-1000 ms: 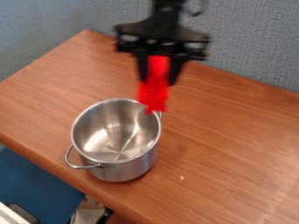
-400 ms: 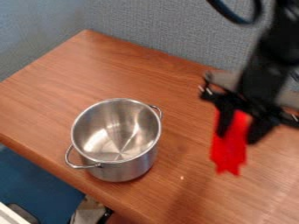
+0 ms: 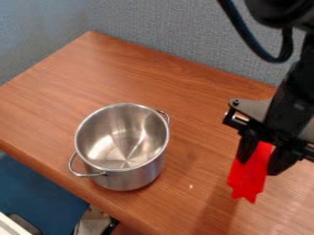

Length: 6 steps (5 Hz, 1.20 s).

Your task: Move the red object from the metal pot to the table

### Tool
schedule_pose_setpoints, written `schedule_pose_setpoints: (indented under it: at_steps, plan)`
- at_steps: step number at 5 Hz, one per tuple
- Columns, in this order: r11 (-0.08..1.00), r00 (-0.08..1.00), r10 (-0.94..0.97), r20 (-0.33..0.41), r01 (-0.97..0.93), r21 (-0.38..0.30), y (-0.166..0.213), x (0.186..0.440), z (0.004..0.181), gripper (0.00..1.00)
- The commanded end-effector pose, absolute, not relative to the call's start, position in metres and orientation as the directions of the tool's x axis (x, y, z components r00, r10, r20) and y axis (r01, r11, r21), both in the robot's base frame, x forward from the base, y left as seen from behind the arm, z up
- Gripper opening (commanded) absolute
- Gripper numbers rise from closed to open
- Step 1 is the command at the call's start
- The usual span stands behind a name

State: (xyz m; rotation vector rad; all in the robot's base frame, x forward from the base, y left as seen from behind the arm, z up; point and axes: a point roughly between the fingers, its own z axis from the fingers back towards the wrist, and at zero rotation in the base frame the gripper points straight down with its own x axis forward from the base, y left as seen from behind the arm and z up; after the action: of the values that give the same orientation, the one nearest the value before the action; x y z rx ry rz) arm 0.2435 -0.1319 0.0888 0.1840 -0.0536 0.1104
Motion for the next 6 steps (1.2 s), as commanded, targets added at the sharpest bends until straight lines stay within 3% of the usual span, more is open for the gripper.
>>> schedule_pose_setpoints:
  at_steps: [1, 3, 5, 6]
  plan:
    - [0.98, 0.992, 0.111, 0.052, -0.118, 0.163, -0.132, 0.254, 0.085, 0.0]
    - [0.981, 0.992, 0.126, 0.015, -0.127, 0.148, -0.139, 0.267, 0.08, 0.0]
    - [0.988, 0.996, -0.033, 0.086, 0.02, 0.155, -0.143, 0.257, 0.074, 0.0]
    - [0.99, 0.992, -0.069, 0.104, 0.055, 0.127, -0.131, 0.261, 0.094, 0.0]
